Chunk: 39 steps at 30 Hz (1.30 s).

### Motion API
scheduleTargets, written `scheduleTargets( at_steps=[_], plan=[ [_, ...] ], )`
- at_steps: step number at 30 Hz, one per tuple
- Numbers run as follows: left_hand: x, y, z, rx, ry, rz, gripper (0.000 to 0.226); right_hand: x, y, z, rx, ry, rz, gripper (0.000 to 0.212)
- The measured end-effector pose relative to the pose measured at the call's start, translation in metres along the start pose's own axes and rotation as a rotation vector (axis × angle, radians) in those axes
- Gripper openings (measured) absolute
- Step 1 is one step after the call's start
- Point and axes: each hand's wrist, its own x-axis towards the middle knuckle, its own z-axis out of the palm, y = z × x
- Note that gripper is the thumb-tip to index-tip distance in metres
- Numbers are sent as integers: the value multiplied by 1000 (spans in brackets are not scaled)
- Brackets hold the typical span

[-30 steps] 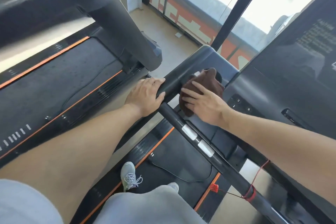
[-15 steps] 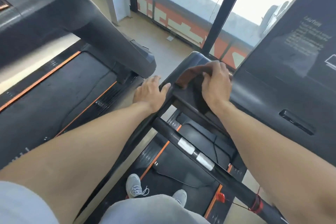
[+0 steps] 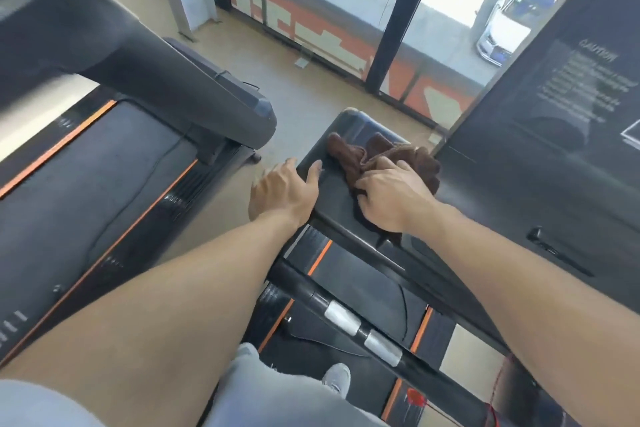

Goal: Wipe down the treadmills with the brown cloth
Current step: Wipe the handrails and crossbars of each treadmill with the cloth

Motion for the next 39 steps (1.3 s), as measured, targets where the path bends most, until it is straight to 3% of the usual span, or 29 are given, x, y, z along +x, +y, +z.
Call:
scheduleTargets(
  at_steps=[2,6,9,13,16,21,23,27,29,34,39],
  plan=[
    [-3,1,-3,4,4,1,68,-1,-3,6,-13,35,-5,24],
    [-6,4,-8,-5,-7,-1,65,0,10,-11,22,-128,-94,27],
    [-7,5,-8,-43,-12,-9,65,-3,16,-30,-210,-201,-190,27],
    [-7,3,-7,-25,-2,0,63,2,3,-31,-345,-97,-130,39],
    [-7,4,-7,-11,7,13,62,7,-1,-24,-243,-98,-104,36],
    [-8,4,-8,-8,9,19,61,9,7,-33,-97,-266,-217,40],
    [-6,2,-6,-31,11,7,65,9,8,-44,-180,-336,-234,37],
    [-6,1,-4,-70,7,-2,66,6,-6,-44,-518,-282,-74,36],
    [-5,1,-5,-76,11,-7,62,5,-9,-37,-469,-259,-16,35],
    [-6,2,-2,-56,47,54,47,12,10,-27,-170,-156,-140,32],
    [-7,2,-3,-42,66,73,46,9,9,-36,-76,-309,-233,29]
  ],
)
